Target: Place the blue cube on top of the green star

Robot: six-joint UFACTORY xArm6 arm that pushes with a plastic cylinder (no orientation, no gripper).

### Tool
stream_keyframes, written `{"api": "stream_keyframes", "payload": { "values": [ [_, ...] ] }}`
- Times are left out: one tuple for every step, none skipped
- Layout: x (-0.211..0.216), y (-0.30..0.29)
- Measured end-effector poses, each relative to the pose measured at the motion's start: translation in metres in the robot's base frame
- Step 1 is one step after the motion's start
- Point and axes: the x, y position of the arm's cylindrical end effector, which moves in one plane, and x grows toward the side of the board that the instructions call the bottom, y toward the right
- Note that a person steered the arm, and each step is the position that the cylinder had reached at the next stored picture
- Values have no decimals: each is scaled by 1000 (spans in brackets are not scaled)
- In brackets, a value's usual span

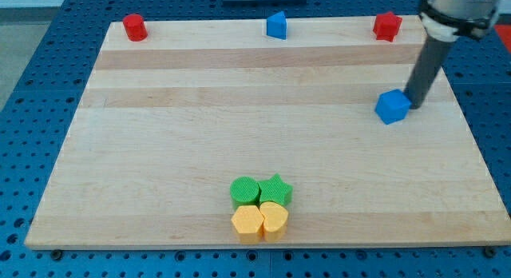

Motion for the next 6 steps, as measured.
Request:
{"api": "stream_keyframes", "payload": {
  "values": [
    [0, -33],
    [14, -58],
    [35, -87],
    [53, -113],
    [67, -142],
    [67, -173]
  ]
}}
